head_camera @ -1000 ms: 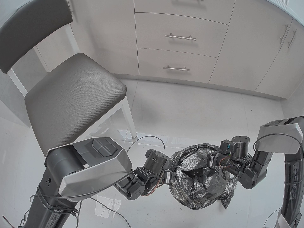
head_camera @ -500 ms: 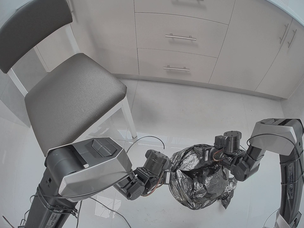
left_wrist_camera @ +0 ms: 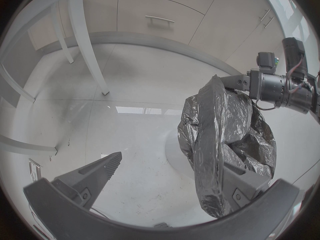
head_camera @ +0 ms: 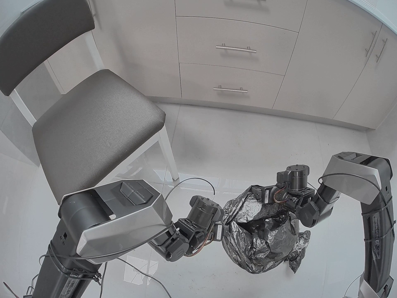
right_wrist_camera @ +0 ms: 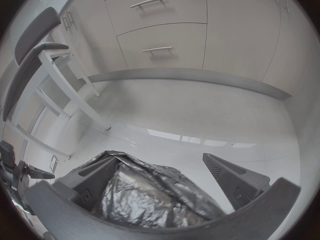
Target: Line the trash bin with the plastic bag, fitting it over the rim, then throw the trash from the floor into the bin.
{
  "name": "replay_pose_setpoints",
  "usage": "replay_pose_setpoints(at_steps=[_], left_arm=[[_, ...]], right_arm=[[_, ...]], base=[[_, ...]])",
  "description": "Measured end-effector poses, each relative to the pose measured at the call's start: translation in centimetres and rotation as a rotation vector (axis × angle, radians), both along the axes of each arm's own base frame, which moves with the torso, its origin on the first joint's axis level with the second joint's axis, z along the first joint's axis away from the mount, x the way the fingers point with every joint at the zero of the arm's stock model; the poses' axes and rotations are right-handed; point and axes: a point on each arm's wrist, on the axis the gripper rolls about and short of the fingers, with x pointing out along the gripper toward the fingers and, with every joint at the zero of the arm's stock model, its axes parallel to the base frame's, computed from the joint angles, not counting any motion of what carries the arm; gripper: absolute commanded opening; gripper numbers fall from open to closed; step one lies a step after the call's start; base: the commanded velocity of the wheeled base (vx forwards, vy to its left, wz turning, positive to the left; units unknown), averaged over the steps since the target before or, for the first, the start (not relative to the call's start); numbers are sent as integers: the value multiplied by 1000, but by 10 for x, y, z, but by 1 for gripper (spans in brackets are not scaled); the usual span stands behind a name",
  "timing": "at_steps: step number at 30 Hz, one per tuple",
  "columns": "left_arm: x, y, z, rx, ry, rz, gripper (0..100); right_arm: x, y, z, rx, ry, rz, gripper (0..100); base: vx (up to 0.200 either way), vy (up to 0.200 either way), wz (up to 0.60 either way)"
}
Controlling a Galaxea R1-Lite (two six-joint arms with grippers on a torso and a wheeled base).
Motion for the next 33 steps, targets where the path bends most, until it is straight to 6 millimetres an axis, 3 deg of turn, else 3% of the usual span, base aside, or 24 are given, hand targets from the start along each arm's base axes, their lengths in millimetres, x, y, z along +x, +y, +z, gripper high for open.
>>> replay_pose_setpoints(at_steps=[12,20,24,33], left_arm=[[0,0,0,2,0,-2,100],[0,0,0,2,0,-1,100],[0,0,0,0,0,1,100],[1,-1,2,-51,-35,14,100]], right_arm=[[17,-8,-12,-4,11,-30,100],[16,-7,-9,-3,8,-27,100],[9,-5,3,1,2,-12,100],[-33,-8,32,56,62,170,100]], base=[[0,0,0],[0,0,0],[0,0,0],[0,0,0]])
